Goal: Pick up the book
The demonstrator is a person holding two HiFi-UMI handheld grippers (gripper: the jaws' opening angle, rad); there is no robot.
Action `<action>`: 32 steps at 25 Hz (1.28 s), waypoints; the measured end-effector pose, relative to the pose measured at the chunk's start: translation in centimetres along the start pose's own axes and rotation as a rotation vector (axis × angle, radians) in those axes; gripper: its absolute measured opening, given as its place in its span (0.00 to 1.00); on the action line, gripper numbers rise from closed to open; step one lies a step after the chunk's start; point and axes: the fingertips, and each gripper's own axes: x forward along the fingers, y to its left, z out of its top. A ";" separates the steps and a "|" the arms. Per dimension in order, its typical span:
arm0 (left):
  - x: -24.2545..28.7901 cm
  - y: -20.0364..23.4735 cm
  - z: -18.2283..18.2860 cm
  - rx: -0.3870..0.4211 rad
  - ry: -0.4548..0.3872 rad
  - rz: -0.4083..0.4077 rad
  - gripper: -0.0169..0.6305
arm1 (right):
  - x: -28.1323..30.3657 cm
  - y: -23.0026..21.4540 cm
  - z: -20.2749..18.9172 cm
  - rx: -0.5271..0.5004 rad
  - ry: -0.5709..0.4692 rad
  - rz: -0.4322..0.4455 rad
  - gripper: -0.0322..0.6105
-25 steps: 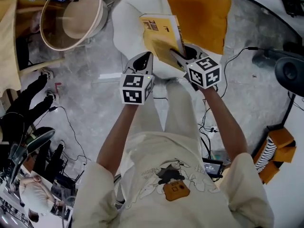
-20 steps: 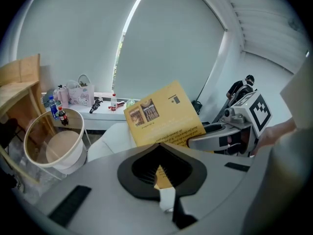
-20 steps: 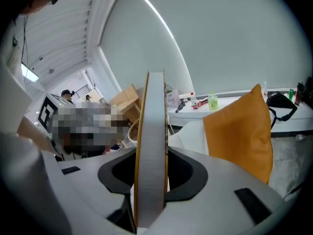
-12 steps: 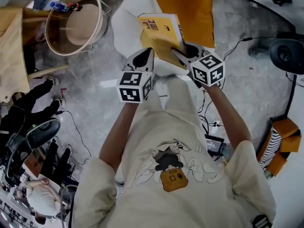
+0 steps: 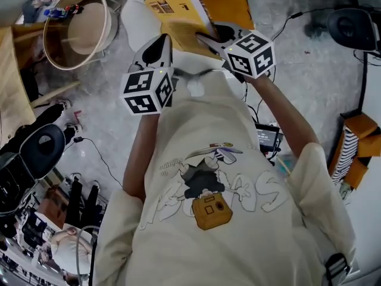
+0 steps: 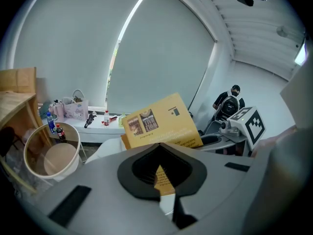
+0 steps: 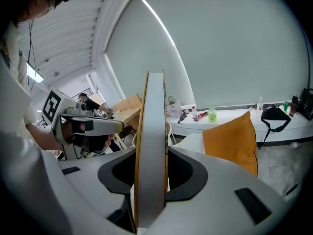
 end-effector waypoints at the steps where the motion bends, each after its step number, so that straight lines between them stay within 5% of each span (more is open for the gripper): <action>1: -0.4 -0.3 0.0 -0.001 -0.003 -0.003 0.04 | -0.5 0.4 0.0 0.004 -0.011 0.000 0.30; 7: -1.7 -3.4 0.4 0.061 -0.009 -0.051 0.04 | -4.7 1.8 1.2 0.010 -0.081 -0.029 0.30; 21: -4.2 -1.8 3.0 0.103 -0.045 -0.130 0.04 | -6.8 4.2 4.1 0.012 -0.223 -0.115 0.30; 32: -5.7 0.3 1.7 0.025 -0.004 -0.116 0.04 | -7.3 6.8 5.1 0.084 -0.346 -0.180 0.30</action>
